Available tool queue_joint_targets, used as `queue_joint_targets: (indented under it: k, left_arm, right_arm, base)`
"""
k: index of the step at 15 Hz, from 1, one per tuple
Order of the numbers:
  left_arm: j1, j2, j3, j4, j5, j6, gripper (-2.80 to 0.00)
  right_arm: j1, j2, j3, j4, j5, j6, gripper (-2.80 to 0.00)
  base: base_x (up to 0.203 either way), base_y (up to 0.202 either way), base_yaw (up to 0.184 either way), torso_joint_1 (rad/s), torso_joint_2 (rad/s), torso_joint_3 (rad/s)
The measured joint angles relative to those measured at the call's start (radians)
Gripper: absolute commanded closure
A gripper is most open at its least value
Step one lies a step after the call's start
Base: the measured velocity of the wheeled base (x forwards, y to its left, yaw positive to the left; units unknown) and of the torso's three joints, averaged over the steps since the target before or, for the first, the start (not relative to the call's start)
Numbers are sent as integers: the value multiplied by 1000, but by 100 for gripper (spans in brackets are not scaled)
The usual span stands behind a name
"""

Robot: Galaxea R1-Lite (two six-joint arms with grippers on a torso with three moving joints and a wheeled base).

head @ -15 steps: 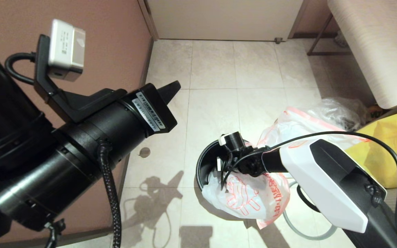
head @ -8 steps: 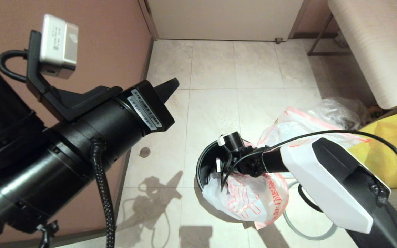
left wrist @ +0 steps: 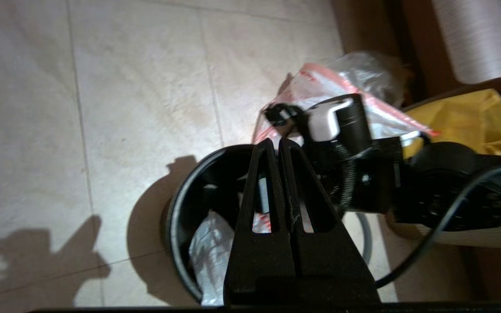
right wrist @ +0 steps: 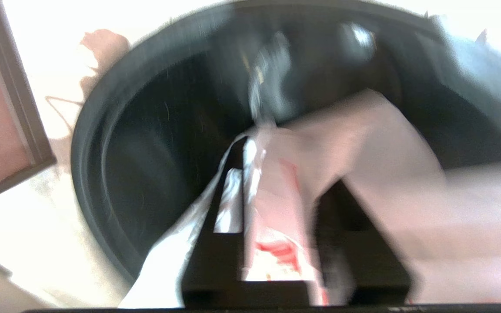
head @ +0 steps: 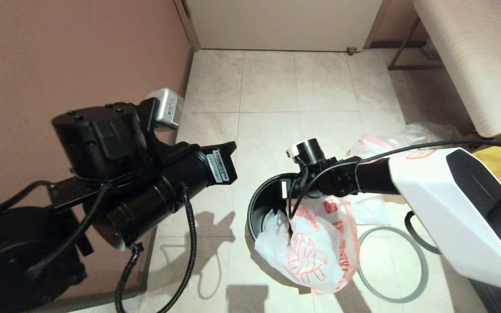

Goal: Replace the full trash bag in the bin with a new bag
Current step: Put the new garbage bag on the trash can

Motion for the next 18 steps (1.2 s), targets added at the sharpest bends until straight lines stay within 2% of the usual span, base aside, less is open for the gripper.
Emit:
queue_joint_targets:
  k: [1, 3, 6, 8, 11, 12, 14, 18]
  left_arm:
    - [17, 24, -1, 2, -8, -1, 0]
    - [-4, 19, -1, 13, 3, 12, 0]
    - [-60, -25, -3, 125, 13, 48, 0]
    - [-109, -36, 14, 133, 22, 41, 0]
    - [-144, -48, 16, 140, 81, 47, 0]
    - [-153, -51, 16, 154, 85, 47, 0]
    - [-157, -57, 14, 195, 86, 47, 0]
    - [-160, -82, 0, 220, 88, 46, 0]
  right_arm:
    - [-7, 17, 1, -18, 9, -20, -280]
    - [-14, 0, 22, -4, 11, -25, -280]
    - [-1, -78, 46, 76, -13, -34, -280]
    - [10, -164, 91, 151, -1, 12, -280]
    - [53, -325, 218, 187, 16, 100, -280]
    - [64, -382, 277, 188, 14, 112, 0]
    - [64, -488, 386, 182, 1, 122, 0]
    - [-27, -590, 502, 170, -11, 130, 0]
  base:
    - [0, 0, 0, 0, 0, 0]
    - [0, 0, 0, 0, 0, 0]
    - [0, 0, 0, 0, 0, 0]
    - [0, 0, 0, 0, 0, 0]
    - [0, 0, 0, 0, 0, 0]
    - [0, 0, 0, 0, 0, 0]
    - [0, 0, 0, 0, 0, 0]
    - [0, 0, 0, 0, 0, 0]
